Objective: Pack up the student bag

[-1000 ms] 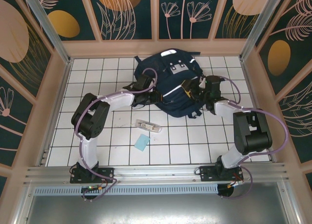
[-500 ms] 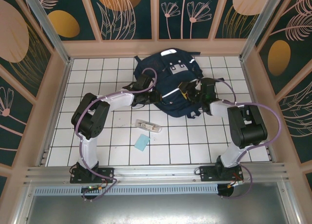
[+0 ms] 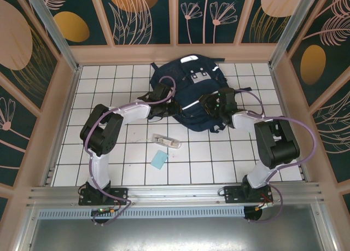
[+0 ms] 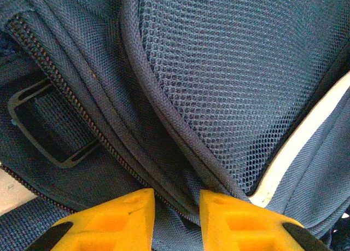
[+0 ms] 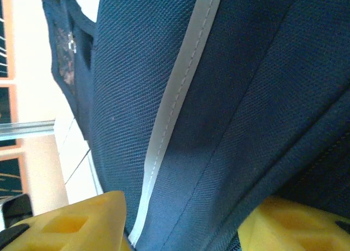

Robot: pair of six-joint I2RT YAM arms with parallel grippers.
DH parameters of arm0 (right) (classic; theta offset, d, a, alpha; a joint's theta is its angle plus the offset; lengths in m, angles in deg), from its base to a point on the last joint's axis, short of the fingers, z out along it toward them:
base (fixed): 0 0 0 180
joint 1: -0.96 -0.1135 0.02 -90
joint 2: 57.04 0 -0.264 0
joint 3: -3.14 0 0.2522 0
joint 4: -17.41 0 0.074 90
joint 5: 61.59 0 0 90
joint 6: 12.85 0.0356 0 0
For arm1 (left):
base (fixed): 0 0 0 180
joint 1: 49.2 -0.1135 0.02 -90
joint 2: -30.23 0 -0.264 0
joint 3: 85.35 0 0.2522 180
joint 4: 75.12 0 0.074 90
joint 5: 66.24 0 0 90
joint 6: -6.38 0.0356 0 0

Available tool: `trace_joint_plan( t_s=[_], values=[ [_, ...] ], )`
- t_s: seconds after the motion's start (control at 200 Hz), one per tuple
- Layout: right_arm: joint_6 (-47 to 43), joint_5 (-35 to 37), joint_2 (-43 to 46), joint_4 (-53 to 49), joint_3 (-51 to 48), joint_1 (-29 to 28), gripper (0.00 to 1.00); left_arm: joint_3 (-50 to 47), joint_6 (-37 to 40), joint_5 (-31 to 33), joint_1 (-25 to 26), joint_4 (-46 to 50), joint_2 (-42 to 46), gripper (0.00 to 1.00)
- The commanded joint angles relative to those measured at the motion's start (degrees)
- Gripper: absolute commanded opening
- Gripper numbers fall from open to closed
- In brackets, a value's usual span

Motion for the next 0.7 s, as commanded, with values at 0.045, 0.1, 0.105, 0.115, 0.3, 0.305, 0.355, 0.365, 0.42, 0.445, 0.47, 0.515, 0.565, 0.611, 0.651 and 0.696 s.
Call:
trace_joint_plan(
  t_s=[0.045, 0.1, 0.105, 0.115, 0.3, 0.305, 0.355, 0.365, 0.42, 0.445, 0.47, 0.515, 0.565, 0.611, 0.651, 0.696],
  values=[
    [2.7, -1.1, -4.7, 1.9, -1.3, -0.6, 0.45, -0.3, -1.1, -1.6, 0.0, -2.0, 1.2, 0.29],
    [3.9, -3.7, -5.6, 6.3, -1.1, -0.7, 0.33, -0.4, -0.9, -1.7, 0.0, -1.7, 1.2, 0.29],
    [4.0, -3.9, -5.7, 6.5, -1.0, -0.8, 0.32, -0.4, -0.9, -1.7, 0.0, -1.7, 1.2, 0.29],
    [4.1, -4.3, -5.7, 7.0, -0.9, -0.8, 0.30, -0.4, -0.8, -1.7, 0.0, -1.6, 1.2, 0.29],
    [3.2, -6.6, -1.5, 6.2, 3.7, -1.9, 0.00, -1.1, 3.3, 0.2, 0.0, 0.2, 4.2, 0.33],
    [3.2, -6.5, -1.4, 6.1, 3.9, -1.9, 0.00, -1.1, 3.4, 0.3, 0.0, 0.2, 4.3, 0.33],
    [1.9, -5.5, 0.3, 3.3, 5.8, -2.0, 0.00, -1.1, 5.7, 0.4, -0.1, 0.6, 5.8, 0.36],
    [1.5, -5.3, 0.5, 2.6, 6.2, -2.0, 0.00, -1.0, 6.0, 0.3, 0.0, 0.7, 6.2, 0.36],
    [-0.2, -4.6, 1.6, -0.9, 8.6, -1.9, 0.00, -0.9, 8.3, -0.5, 0.0, 0.9, 7.9, 0.43],
    [-0.7, -4.5, 1.8, -2.2, 9.7, -2.0, 0.00, -0.8, 9.2, -1.0, 0.0, 0.9, 8.6, 0.46],
    [-1.0, -4.6, 1.9, -3.2, 10.6, -2.0, 0.00, -0.8, 10.1, -1.6, 0.0, 1.0, 9.4, 0.48],
    [-1.3, -5.0, 1.9, -4.1, 11.9, -2.0, 0.00, -0.8, 11.6, -2.7, 0.0, 1.2, 10.5, 0.52],
    [-1.3, -5.6, 1.4, -4.7, 12.9, -1.9, 0.00, -0.9, 13.3, -4.3, 0.0, 1.2, 11.5, 0.57],
    [-1.2, -5.9, 0.9, -5.1, 13.7, -2.0, 0.00, -1.1, 14.6, -5.5, 0.0, 1.1, 12.0, 0.58],
    [-1.2, -6.0, 0.5, -5.6, 14.3, -2.1, 0.00, -1.2, 15.8, -6.5, 0.0, 1.3, 12.0, 0.57],
    [-1.1, -6.2, 0.1, -5.6, 14.4, -2.1, 0.00, -0.8, 16.8, -7.5, 0.0, 2.4, 11.4, 0.57]
  ],
)
